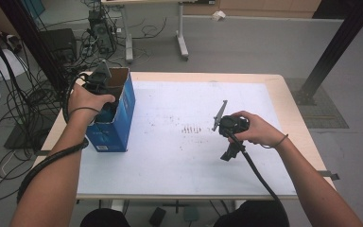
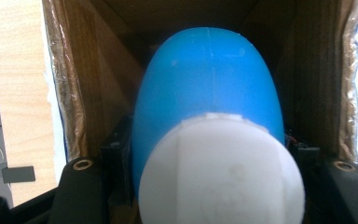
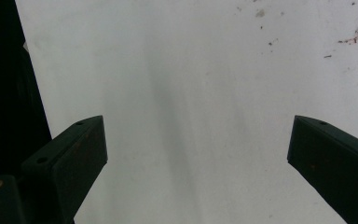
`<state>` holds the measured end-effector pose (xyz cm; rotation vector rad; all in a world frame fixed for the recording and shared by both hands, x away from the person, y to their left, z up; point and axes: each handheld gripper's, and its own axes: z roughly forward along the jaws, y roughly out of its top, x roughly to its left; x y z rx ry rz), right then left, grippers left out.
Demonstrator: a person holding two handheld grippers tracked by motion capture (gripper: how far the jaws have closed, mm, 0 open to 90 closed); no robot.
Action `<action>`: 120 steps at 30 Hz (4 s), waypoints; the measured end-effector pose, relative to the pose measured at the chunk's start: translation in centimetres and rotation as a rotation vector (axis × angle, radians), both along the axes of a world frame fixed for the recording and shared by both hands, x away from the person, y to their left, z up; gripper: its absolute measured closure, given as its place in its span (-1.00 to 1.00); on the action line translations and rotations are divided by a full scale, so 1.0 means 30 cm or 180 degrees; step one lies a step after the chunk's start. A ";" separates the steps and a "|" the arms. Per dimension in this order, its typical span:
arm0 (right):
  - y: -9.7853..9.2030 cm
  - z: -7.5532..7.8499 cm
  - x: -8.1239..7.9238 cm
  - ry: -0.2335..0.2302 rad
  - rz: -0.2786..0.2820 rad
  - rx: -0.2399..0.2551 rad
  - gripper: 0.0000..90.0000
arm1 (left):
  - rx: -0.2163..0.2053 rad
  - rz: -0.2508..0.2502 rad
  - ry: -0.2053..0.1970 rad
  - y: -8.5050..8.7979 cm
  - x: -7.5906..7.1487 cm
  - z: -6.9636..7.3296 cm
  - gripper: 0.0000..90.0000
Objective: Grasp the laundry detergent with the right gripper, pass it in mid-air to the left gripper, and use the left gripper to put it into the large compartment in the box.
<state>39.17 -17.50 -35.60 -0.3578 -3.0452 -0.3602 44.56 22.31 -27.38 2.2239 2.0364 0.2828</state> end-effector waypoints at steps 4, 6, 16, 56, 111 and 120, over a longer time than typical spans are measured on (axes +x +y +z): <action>0.003 0.001 0.000 0.0016 -0.0004 -0.0015 -0.89 | -0.0003 -0.0006 0.0004 0.001 0.000 0.000 -0.17; 0.004 0.000 0.000 0.0027 0.0004 -0.0012 -0.89 | -0.0011 -0.0002 0.0011 0.003 0.000 0.001 -0.17; 0.004 -0.001 0.001 0.0031 0.0008 -0.0005 -0.89 | -0.0016 -0.0017 0.0013 0.004 0.000 0.000 -0.17; 0.016 0.002 0.001 0.0043 0.0053 -0.0014 -0.89 | -0.0145 -0.0044 -0.0206 -0.002 -0.033 0.289 -0.39; 0.012 0.065 -0.007 -0.0018 -0.0012 0.0029 -0.88 | -0.0331 -0.0648 -0.0304 -0.350 -0.037 0.396 -0.79; -0.002 0.077 -0.030 -0.0044 -0.0060 0.0065 -0.89 | -0.0318 -0.0720 -0.0185 -0.405 -0.031 0.305 -0.75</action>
